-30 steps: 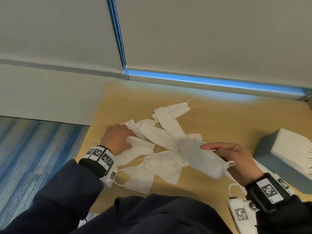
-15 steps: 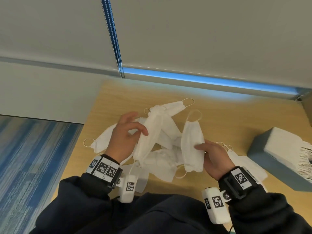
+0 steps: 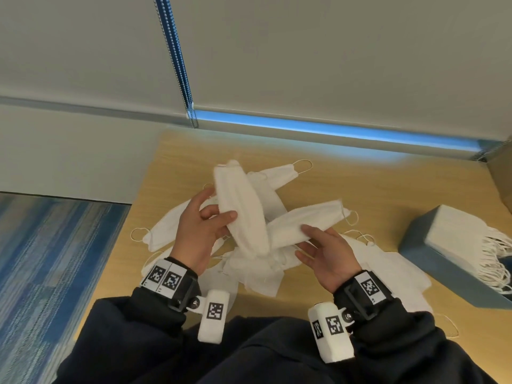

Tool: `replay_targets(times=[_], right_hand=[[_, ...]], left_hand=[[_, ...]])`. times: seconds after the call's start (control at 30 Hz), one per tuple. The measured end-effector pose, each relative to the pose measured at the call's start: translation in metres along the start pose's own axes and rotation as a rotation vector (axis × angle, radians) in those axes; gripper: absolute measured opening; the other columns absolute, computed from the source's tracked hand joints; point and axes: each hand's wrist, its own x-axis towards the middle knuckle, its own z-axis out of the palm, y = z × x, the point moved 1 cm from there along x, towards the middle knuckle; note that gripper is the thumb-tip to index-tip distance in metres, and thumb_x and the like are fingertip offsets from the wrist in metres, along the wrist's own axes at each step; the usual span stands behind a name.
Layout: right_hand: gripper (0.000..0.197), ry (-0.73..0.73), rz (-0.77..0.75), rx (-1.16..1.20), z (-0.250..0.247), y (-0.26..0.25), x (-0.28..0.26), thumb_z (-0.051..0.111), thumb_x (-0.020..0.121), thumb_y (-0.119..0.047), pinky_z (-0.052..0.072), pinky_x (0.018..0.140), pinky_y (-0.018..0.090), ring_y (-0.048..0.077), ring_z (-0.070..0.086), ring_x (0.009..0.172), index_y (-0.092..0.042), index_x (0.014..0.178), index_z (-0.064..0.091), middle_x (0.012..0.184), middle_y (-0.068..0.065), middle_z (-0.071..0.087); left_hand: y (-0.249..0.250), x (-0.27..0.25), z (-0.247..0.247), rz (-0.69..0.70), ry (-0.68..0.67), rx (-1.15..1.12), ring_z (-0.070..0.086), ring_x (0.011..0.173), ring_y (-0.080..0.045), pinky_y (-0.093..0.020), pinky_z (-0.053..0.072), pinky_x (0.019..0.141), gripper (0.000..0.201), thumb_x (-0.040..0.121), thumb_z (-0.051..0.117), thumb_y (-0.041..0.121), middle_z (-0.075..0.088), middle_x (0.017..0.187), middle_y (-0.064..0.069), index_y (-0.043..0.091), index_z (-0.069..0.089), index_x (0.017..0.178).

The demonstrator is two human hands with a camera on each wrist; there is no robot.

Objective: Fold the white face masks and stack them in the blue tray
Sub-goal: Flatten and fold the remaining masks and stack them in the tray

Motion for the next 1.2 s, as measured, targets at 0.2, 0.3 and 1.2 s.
replay_targets(times=[0.2,0.3,1.2], right_hand=[[0.019,0.085,-0.033,0.195,0.009,0.003,0.005,0.068,0.086,0.009,0.052,0.053,0.028,0.019,0.067,0.068,-0.01,0.088,0.062,0.087,0.011,0.072],[0.009,0.066,-0.031,0.296,0.016,0.005,0.006,0.065,0.088,0.008,0.062,0.065,0.03,0.02,0.073,0.071,0.001,0.091,0.069,0.085,0.01,0.075],[0.024,-0.092,-0.006,0.107,0.015,-0.001,0.003,0.067,0.095,-0.017,0.06,0.083,0.045,0.031,0.073,0.092,-0.009,0.117,0.067,0.114,0.016,0.073]], left_hand=[[0.005,0.0,0.003,-0.116,0.013,-0.18,0.06,0.073,-0.016,-0.022,0.047,0.057,0.02,0.087,0.073,0.006,0.074,0.094,-0.005,0.012,0.073,0.106],[0.001,-0.003,0.014,-0.205,-0.011,-0.305,0.069,0.069,-0.014,-0.022,0.055,0.054,0.029,0.077,0.077,0.012,0.076,0.094,-0.006,0.012,0.072,0.105],[-0.043,-0.002,0.038,-0.319,-0.098,-0.29,0.07,0.092,-0.021,-0.034,0.052,0.085,0.046,0.073,0.08,0.008,0.074,0.113,-0.006,0.015,0.068,0.118]])
